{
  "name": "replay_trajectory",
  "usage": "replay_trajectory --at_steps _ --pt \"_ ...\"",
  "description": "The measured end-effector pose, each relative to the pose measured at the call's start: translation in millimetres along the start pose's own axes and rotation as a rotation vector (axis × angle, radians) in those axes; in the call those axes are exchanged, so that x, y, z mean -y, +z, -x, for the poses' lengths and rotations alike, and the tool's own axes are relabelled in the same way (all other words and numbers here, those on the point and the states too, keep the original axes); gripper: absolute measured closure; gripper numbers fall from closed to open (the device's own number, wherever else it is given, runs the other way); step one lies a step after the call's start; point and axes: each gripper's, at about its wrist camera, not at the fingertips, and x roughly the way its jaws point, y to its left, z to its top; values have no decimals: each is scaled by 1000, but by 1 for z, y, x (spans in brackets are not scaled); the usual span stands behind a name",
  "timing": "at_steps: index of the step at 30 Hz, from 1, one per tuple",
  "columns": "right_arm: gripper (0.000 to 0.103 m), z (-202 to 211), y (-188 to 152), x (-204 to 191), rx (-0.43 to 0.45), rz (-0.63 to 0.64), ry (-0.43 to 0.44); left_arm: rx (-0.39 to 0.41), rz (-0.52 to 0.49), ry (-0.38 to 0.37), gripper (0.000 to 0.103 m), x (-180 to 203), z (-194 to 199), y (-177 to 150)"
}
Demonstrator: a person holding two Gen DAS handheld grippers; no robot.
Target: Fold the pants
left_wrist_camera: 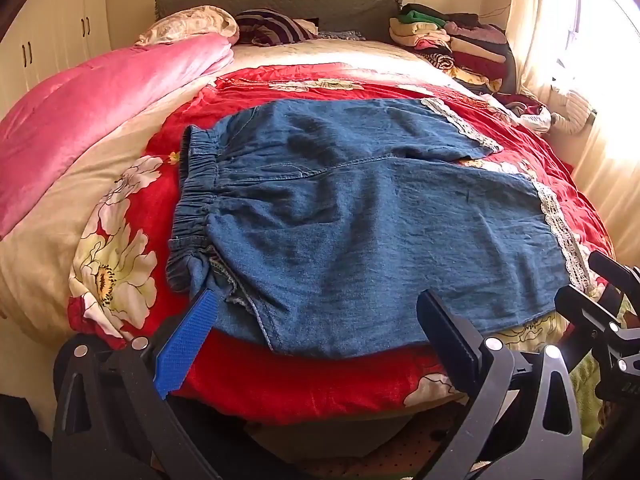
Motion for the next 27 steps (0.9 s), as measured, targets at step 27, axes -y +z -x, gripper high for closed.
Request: replay_trajectory --at_steps 27 --pt "8 2 1 3 1 1 -2 13 -9 6 4 3 6 -3"
